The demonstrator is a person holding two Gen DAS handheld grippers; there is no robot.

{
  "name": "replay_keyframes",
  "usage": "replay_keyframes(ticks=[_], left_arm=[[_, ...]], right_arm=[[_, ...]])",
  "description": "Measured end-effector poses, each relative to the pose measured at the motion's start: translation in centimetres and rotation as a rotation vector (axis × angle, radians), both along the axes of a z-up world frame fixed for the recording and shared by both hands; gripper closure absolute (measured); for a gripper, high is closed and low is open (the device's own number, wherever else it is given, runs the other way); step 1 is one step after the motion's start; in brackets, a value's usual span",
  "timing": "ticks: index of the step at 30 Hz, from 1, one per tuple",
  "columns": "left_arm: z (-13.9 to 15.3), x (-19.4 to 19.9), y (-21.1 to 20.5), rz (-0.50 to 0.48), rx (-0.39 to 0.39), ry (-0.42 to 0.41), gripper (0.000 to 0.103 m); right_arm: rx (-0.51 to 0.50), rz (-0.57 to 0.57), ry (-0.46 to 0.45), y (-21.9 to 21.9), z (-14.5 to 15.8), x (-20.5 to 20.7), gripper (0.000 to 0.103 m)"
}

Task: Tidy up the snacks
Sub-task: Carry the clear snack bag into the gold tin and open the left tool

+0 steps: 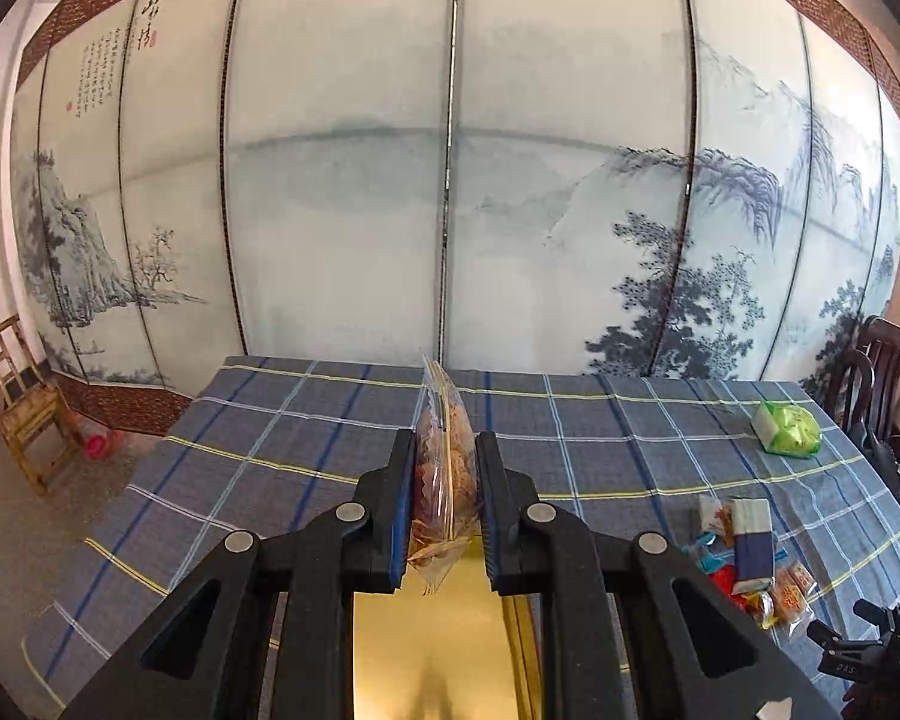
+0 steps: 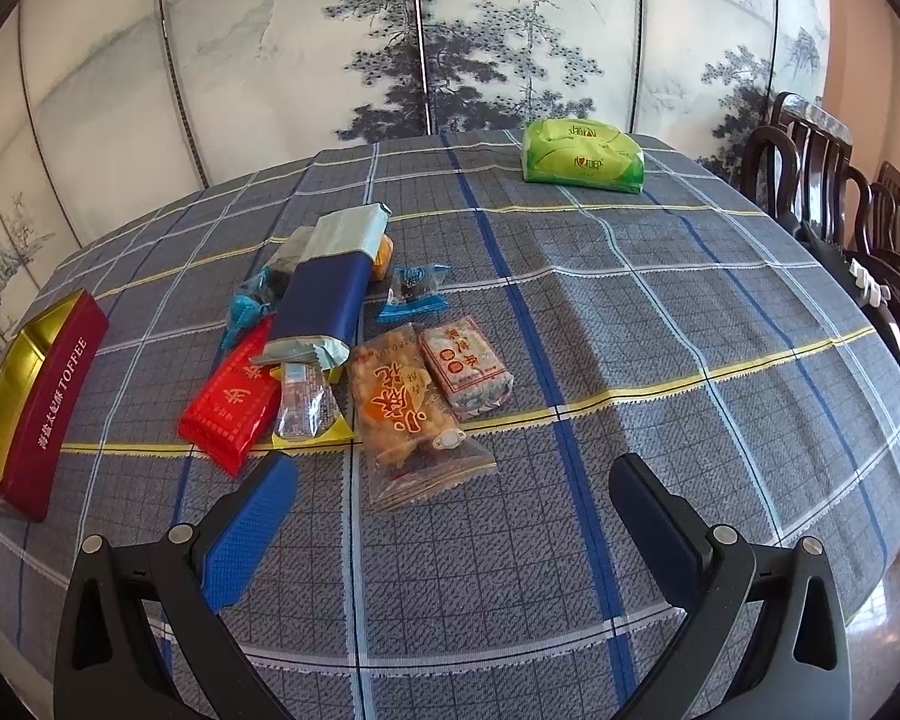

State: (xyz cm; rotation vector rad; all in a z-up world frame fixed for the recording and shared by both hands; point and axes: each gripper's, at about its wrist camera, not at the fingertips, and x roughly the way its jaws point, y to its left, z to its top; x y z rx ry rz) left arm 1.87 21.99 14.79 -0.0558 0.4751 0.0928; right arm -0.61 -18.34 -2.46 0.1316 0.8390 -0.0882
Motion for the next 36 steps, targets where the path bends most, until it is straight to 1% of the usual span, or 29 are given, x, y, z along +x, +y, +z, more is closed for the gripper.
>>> replay_keyframes(ticks=[2, 5, 8, 13, 23, 30, 36], left_arm=[[-0.1, 0.5, 0.7, 0.013, -0.007, 0.004, 0.086], [-1.2, 2.0, 1.3, 0.037, -0.005, 0.036, 0.086], [-3.0, 3.6, 2.1, 0.055, -0.013, 0.082, 0.086], [-5.7, 5.5, 3.4, 0.089, -0.024, 0.131, 0.086], [-9.7, 8.5, 5.3, 0.136, -0.012, 0.24, 0.086], [-12.6, 10.2, 5.4, 0.145, 0.019, 0.319, 0.086], [-14.3, 11.3, 5.6, 0.161, 0.013, 0.37, 0.086]], right_arm=[[-0.003, -0.002, 0.003, 0.0, 0.0, 0.0, 0.0], [0.004, 0.0, -0.001, 0.0, 0.2, -0.1, 0.0], [-0.011, 0.006, -0.002, 0.2, 0.4, -0.2, 0.0], [-0.005, -0.002, 0.007, 0.3, 0.3, -0.1, 0.0], [-0.023, 0.017, 0.022, 0.8, -0.3, 0.3, 0.0], [-0.028, 0.011, 0.033, 0.5, -0.8, 0.5, 0.0], [-0.04, 0.008, 0.037, 0.5, -0.9, 0.5, 0.0]])
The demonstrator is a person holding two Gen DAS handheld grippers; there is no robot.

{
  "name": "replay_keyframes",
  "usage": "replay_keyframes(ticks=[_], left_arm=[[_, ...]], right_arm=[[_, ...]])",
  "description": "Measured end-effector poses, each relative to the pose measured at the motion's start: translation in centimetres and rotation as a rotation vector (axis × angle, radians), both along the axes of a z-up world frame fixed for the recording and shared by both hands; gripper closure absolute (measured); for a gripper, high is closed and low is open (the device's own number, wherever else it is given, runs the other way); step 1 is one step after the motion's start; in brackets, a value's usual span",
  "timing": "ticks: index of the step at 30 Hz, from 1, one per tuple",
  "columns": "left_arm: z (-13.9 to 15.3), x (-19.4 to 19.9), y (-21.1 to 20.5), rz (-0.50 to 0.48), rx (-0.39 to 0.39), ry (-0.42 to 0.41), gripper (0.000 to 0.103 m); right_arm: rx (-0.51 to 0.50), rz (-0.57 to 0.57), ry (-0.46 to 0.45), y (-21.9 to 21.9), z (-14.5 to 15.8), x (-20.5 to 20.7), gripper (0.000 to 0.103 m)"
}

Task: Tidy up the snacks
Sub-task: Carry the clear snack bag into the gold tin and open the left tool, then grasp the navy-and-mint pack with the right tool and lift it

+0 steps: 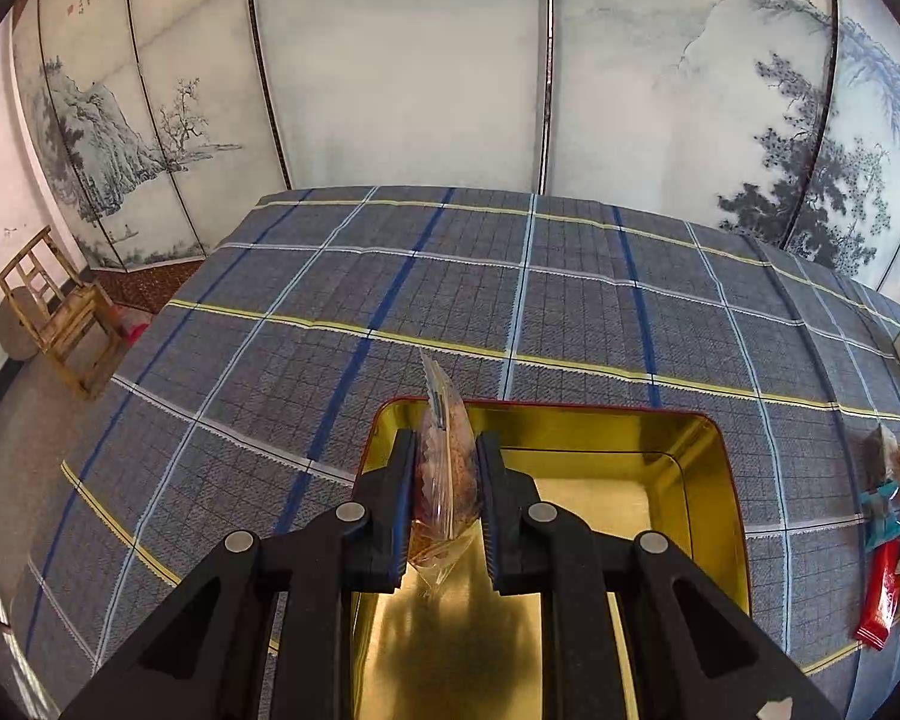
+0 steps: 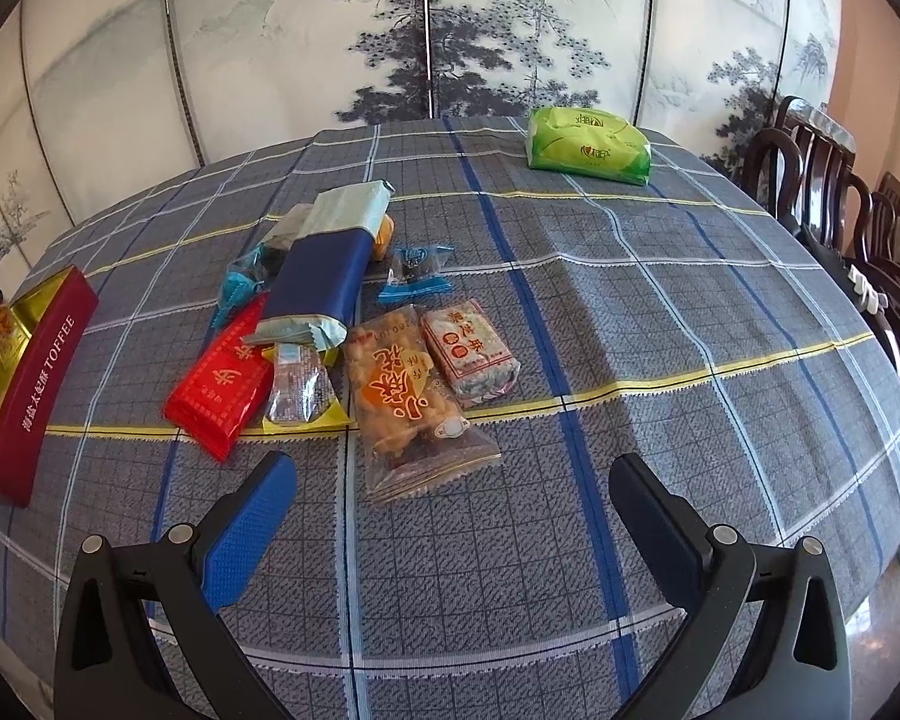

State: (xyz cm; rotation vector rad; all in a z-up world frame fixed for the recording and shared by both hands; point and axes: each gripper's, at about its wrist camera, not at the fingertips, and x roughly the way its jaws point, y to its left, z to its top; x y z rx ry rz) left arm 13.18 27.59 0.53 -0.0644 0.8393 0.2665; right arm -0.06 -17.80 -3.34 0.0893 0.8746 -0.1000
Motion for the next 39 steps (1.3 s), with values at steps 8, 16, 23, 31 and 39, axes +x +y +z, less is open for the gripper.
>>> replay_keyframes(ticks=[8, 16, 23, 31, 39], left_arm=[[-1.1, 1.5, -1.6, -0.018, 0.092, 0.033, 0.086], [-1.3, 1.7, -2.9, -0.042, 0.019, 0.034, 0.035], [1.9, -3.1, -2.8, -0.042, -0.028, -0.107, 0.014], [5.0, -15.0, -4.2, -0.081, -0.135, -0.279, 0.0], [1.0, -23.1, -8.0, -0.149, -0.199, -0.228, 0.0]], right_arm=[[-0.017, 0.018, -0.007, 0.9, 0.3, -0.3, 0.0], [-0.047, 0.025, -0.012, 1.0, 0.6, -0.6, 0.0], [-0.082, -0.034, 0.01, -1.8, 0.1, -0.7, 0.0], [-0.02, -0.029, -0.025, -2.8, 1.6, 2.3, 0.0], [-0.079, 0.044, 0.055, 4.2, 0.7, 11.5, 0.0]])
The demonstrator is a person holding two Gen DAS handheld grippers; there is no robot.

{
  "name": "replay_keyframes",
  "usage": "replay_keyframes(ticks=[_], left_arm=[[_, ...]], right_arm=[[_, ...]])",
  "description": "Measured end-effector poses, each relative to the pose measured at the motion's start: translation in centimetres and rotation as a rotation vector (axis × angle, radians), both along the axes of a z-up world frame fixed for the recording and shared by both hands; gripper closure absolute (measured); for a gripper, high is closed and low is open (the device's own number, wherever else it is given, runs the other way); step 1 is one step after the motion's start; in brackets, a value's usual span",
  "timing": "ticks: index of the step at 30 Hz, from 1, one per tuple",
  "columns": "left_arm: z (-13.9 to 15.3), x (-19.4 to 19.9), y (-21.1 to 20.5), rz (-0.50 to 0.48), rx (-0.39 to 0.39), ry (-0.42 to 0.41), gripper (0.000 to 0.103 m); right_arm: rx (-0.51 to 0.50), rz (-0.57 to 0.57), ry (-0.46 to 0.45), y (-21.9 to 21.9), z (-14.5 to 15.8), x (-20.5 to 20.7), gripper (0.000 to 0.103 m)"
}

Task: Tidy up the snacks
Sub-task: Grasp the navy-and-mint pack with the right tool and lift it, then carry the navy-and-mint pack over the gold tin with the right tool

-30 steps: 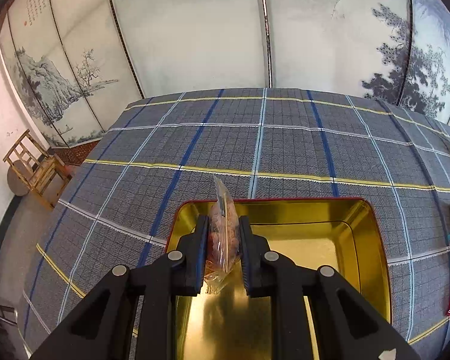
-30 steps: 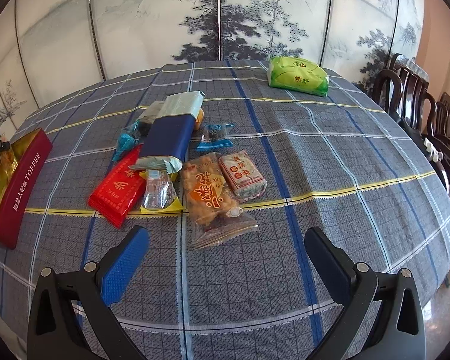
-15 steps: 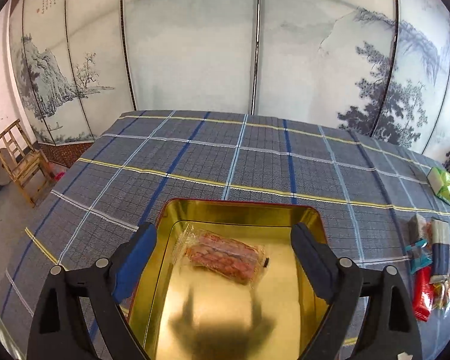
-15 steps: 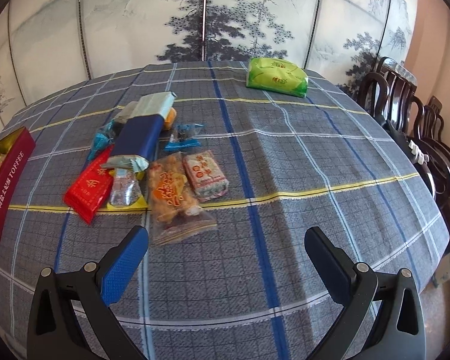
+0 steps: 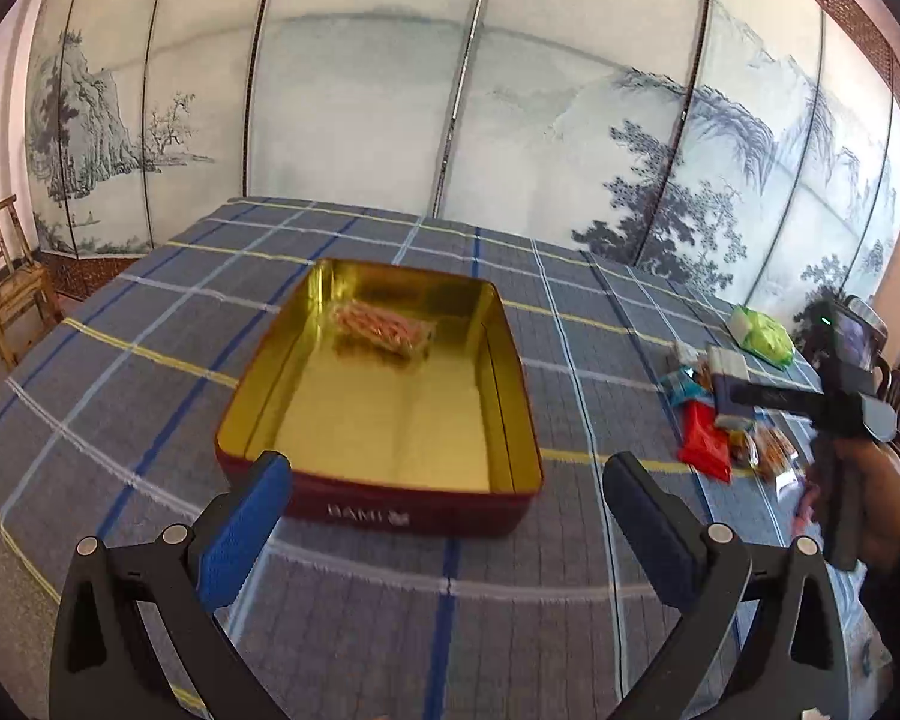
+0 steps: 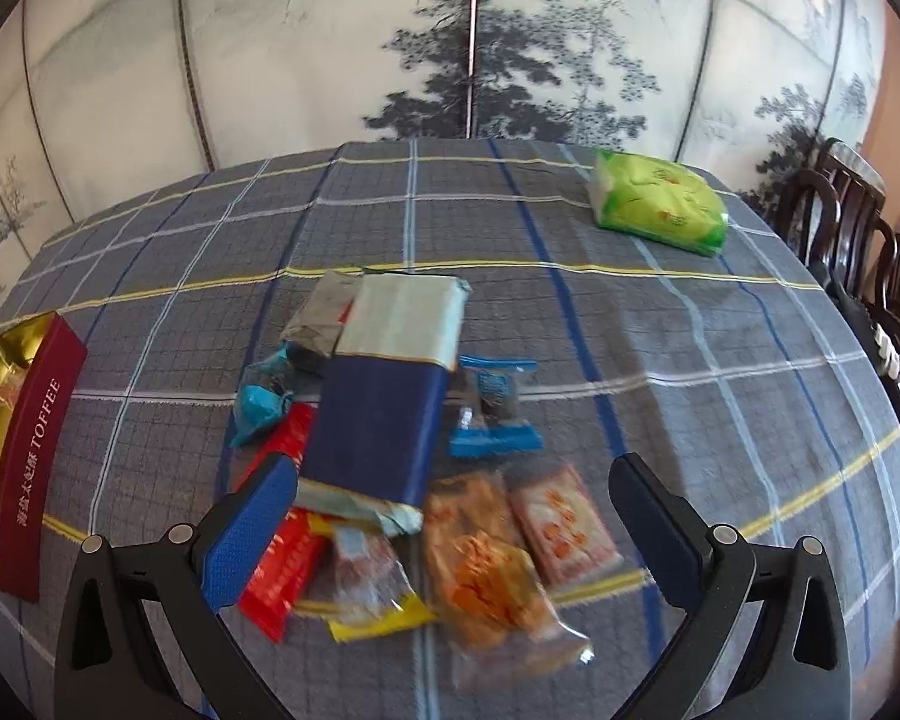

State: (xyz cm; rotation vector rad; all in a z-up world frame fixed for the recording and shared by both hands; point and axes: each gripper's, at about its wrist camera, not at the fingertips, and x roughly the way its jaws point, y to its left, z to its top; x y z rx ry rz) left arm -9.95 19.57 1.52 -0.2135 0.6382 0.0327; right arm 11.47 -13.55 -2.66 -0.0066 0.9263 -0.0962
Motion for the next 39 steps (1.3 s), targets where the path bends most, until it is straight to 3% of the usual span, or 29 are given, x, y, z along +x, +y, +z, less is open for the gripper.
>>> replay_keyframes(ticks=[4, 6, 7, 8, 13, 20, 29, 39], left_arm=[[-1.1, -2.4, -0.9, -0.042, -0.034, 0.01, 0.0], [-1.4, -3.1, -0.9, -0.056, -0.065, 0.011, 0.0], [-1.5, -3.3, -0.8, -0.055, -0.077, 0.014, 0.0], [-1.7, -3.4, -0.7, -0.05, -0.087, 0.01, 0.0], [-2.1, -3.7, -0.3, -0.044, -0.11, 0.006, 0.0], [-2.7, -4.0, -1.0, -0.038, -0.091, 0.019, 0.0], [-3.3, -4.2, -2.6, -0.069, -0.062, 0.046, 0.0], [-3.9, -4.2, -4.3, -0.104, -0.018, 0.058, 0.0]], right_arm=[[0.069, -0.006, 0.047, -0.1, -1.8, 2.9, 0.0], [0.094, -0.02, 0.073, -0.5, -2.7, 3.7, 0.006], [0.119, -0.016, 0.069, -0.8, -2.9, 3.8, 0.027], [0.12, -0.019, 0.07, -0.9, -3.0, 3.9, 0.054], [0.126, -0.018, 0.019, -1.7, -2.0, 2.6, 0.057], [0.127, 0.029, -0.094, -2.4, 2.3, 0.4, 0.057], [0.293, 0.083, -0.188, -4.4, 7.9, -1.5, 0.057], [0.096, 0.136, -0.282, -0.3, 11.5, -2.9, 0.057]])
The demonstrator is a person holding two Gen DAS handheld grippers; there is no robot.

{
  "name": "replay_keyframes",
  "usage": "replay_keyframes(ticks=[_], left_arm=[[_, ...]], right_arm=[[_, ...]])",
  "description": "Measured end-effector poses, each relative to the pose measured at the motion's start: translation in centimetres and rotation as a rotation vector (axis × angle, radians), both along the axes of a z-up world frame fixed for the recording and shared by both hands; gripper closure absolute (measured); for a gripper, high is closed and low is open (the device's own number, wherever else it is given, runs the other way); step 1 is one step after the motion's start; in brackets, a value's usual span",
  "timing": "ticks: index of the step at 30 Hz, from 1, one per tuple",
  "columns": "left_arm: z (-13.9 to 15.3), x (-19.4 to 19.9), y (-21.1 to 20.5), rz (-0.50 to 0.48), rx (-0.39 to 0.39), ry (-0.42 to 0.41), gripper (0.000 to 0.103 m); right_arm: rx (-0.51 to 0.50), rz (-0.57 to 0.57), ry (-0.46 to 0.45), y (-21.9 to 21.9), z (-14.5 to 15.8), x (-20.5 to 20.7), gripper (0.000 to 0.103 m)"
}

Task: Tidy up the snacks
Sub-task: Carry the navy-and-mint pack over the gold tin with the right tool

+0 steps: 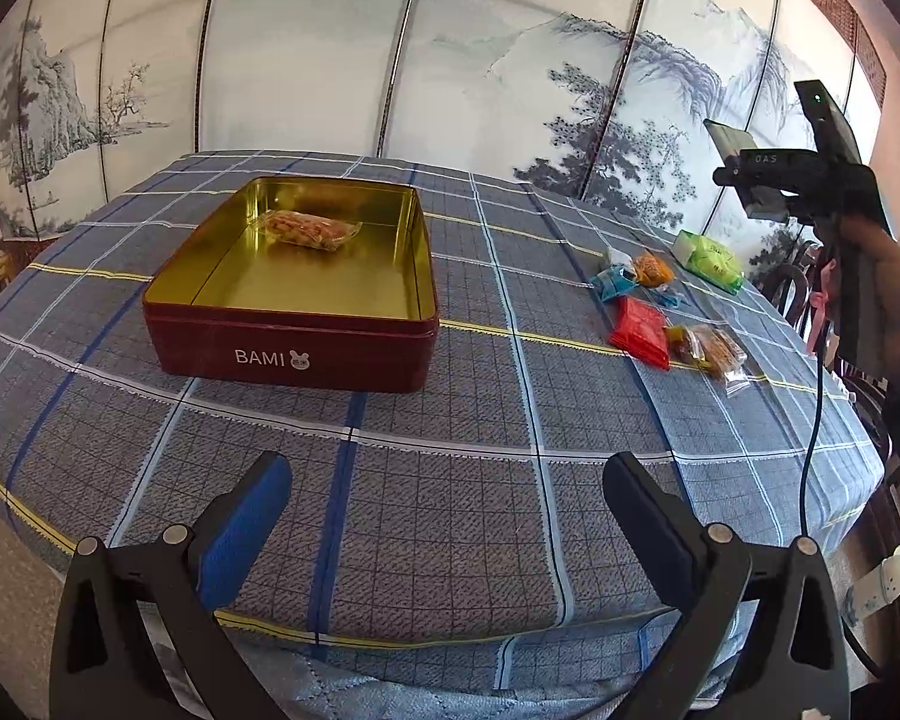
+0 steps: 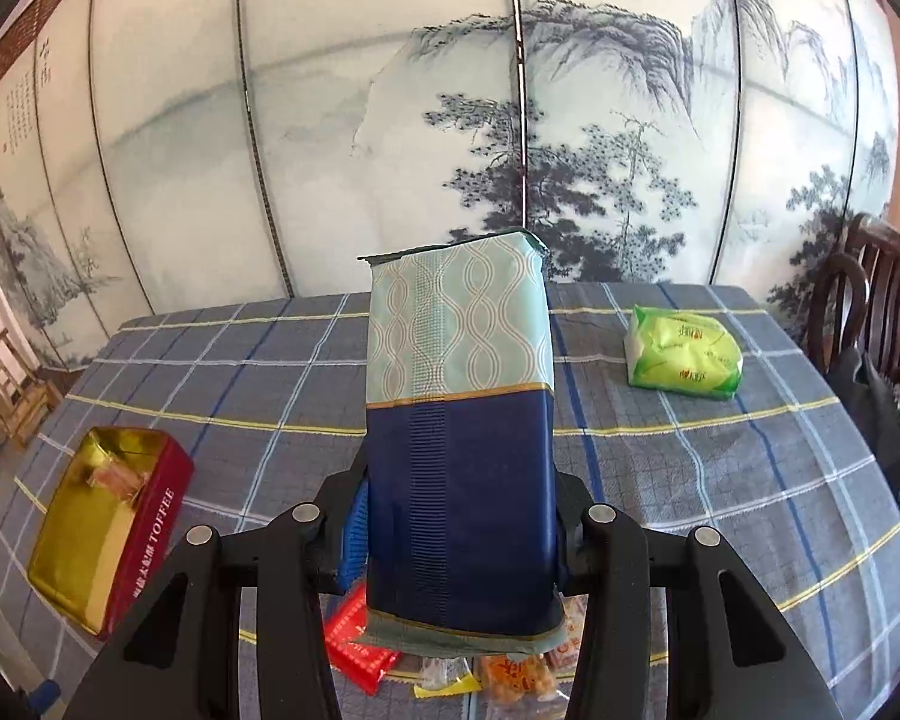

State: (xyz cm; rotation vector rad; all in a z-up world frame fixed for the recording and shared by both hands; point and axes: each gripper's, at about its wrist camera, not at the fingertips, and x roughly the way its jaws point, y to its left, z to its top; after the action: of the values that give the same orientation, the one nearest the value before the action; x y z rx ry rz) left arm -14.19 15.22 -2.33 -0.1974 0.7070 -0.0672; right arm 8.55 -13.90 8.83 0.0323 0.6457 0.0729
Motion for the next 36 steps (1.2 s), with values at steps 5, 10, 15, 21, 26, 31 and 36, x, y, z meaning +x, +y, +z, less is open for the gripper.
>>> replay_keyframes(ticks=[5, 10, 15, 21, 26, 31, 36], left_arm=[[-0.5, -0.2, 0.2, 0.002, 0.01, 0.014, 0.0], [-1.4, -0.4, -0.2, -0.009, 0.038, 0.043, 0.0], [-2.0, -0.3, -0.6, -0.024, 0.047, 0.058, 0.0], [-2.2, -0.3, -0.9, -0.035, 0.049, 0.065, 0.0], [-2.3, -0.6, -0.7, -0.024, 0.05, 0.066, 0.0], [-2.4, -0.7, 0.1, -0.008, 0.049, 0.069, 0.0], [-2.5, -1.0, 0.7, 0.005, 0.051, 0.071, 0.0]], right_arm=[[-0.05, 0.004, -0.022, 2.5, 0.2, 0.4, 0.057], [-0.071, 0.022, -0.032, 4.7, 0.0, 0.9, 0.057], [-0.072, 0.052, -0.025, 6.8, -0.5, 1.3, 0.057], [-0.093, 0.111, -0.029, 10.6, -1.0, 1.1, 0.057], [-0.111, 0.152, -0.03, 13.4, -1.3, 1.0, 0.057], [-0.106, 0.188, -0.019, 15.6, -1.6, 0.9, 0.057], [-0.108, 0.255, -0.012, 18.2, -2.0, 0.2, 0.057]])
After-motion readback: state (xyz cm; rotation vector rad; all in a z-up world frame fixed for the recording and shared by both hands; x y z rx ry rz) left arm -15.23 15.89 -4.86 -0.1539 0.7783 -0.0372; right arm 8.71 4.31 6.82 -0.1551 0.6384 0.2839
